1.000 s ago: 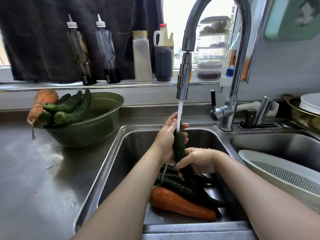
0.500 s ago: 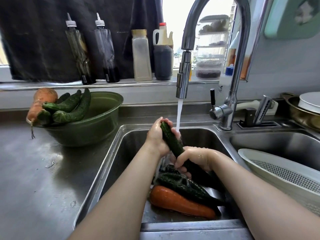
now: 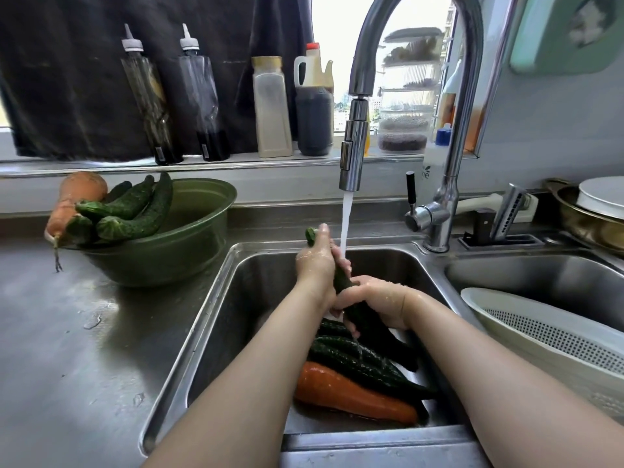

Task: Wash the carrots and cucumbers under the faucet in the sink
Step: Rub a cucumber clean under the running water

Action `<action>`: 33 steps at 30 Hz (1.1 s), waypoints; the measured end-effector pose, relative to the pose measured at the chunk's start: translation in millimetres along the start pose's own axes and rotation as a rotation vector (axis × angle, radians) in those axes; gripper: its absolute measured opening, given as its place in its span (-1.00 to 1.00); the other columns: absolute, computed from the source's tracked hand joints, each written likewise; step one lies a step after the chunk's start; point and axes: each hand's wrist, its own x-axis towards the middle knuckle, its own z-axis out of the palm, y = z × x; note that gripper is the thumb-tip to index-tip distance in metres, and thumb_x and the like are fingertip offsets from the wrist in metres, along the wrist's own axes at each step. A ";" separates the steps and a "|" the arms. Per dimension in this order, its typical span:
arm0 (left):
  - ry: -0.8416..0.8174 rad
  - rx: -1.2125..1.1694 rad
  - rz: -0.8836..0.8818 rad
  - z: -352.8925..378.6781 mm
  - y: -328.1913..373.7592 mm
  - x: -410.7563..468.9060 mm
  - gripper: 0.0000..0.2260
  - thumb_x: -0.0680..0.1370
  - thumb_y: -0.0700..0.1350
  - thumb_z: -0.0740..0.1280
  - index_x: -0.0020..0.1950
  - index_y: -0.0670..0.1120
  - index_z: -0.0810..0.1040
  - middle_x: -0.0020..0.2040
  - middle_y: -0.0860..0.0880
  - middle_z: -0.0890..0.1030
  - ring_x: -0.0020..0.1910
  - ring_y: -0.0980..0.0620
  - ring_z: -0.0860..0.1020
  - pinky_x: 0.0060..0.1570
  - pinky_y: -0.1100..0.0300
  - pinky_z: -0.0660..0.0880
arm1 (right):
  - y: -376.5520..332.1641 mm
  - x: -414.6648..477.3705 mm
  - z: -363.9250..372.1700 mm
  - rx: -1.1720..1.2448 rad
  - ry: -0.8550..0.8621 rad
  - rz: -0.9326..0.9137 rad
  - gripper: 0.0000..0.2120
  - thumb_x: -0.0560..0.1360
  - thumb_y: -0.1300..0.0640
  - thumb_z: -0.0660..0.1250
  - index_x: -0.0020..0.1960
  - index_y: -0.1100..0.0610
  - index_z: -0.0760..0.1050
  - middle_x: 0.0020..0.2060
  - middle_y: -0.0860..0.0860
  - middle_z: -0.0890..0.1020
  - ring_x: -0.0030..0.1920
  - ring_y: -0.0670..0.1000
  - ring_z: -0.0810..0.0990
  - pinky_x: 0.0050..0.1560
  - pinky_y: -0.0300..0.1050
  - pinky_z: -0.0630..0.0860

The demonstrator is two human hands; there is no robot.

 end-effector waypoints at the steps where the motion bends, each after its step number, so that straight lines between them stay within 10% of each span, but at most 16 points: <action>1: 0.044 -0.024 0.028 -4.1 2.3 3.5 -0.65 0.64 0.14 0.33 -0.19 -0.08 0.46 -0.46 0.03 0.44 -0.54 0.07 0.40 -0.46 0.20 0.42 | -1.5 0.8 1.4 -0.036 0.009 -0.017 -0.84 0.35 0.18 0.48 -0.09 0.17 0.59 -0.25 0.15 0.60 -0.35 0.08 0.58 -0.23 -0.01 0.58; 6: 0.142 -0.218 0.042 -27.4 18.9 19.3 -0.63 0.70 0.09 0.24 -0.23 -0.07 0.40 -0.37 0.01 0.45 -0.43 0.06 0.42 -0.28 0.15 0.45 | 1.5 -0.4 -1.5 -0.352 0.156 -0.061 -0.85 0.47 0.06 0.55 -0.06 0.11 0.64 -0.25 0.01 0.66 -0.21 -0.02 0.63 -0.14 -0.17 0.59; 13: -0.220 -0.192 -0.082 -37.4 9.1 25.5 -0.81 0.73 -0.08 0.21 0.06 -0.17 0.54 0.00 -0.11 0.68 0.05 -0.04 0.65 0.16 0.02 0.56 | -5.8 0.2 8.7 -0.221 0.235 -0.163 -0.60 0.64 -0.22 0.26 -0.04 0.13 0.51 -0.32 0.07 0.54 -0.40 0.04 0.49 -0.35 -0.08 0.44; 16: -0.367 -0.085 -0.114 -37.0 4.8 21.3 -0.73 0.67 0.05 0.28 0.23 -0.11 0.50 0.29 -0.15 0.63 0.19 -0.12 0.65 0.05 -0.02 0.64 | -17.2 -3.0 19.2 -0.010 0.287 -0.122 -0.39 0.63 -0.38 0.06 -0.12 0.13 0.51 -0.40 0.07 0.49 -0.51 0.04 0.41 -0.48 -0.15 0.37; 19: -0.435 0.027 -0.085 -39.3 4.0 18.9 -0.66 0.54 0.11 0.37 0.18 -0.09 0.59 0.17 -0.13 0.67 -0.03 -0.07 0.65 -0.08 0.06 0.55 | -21.9 -9.4 19.2 0.147 0.232 -0.014 -0.25 0.55 -0.53 -0.05 -0.20 0.13 0.50 -0.46 0.06 0.43 -0.52 0.04 0.37 -0.48 -0.18 0.34; 24: -0.074 0.174 0.040 -26.9 1.8 8.6 -0.71 0.61 0.09 0.38 -0.08 -0.12 0.68 -0.31 -0.09 0.65 -0.50 -0.03 0.55 -0.47 0.19 0.48 | -22.4 -7.2 24.2 0.187 0.169 0.060 -0.24 0.50 -0.56 0.01 -0.19 0.12 0.52 -0.43 0.07 0.48 -0.50 0.06 0.44 -0.49 -0.18 0.41; 28: 0.152 0.043 0.167 -27.3 2.1 15.7 -0.65 0.61 0.05 0.39 0.05 -0.25 0.68 -0.14 -0.11 0.75 -0.23 -0.07 0.70 -0.05 0.01 0.69 | -20.8 2.0 28.0 0.126 0.216 -0.089 -0.52 0.67 -0.24 0.16 -0.05 0.17 0.51 -0.32 0.09 0.55 -0.44 0.03 0.47 -0.47 -0.14 0.42; 33: 0.203 -0.051 0.203 -37.1 7.4 22.7 -0.71 0.65 0.02 0.37 0.12 -0.22 0.58 -0.15 -0.05 0.73 -0.31 0.03 0.69 -0.20 0.07 0.66 | -25.1 -1.6 34.8 -0.225 0.250 -0.175 -0.76 0.66 0.00 0.29 -0.06 0.16 0.53 -0.36 0.09 0.54 -0.42 0.02 0.49 -0.44 -0.16 0.47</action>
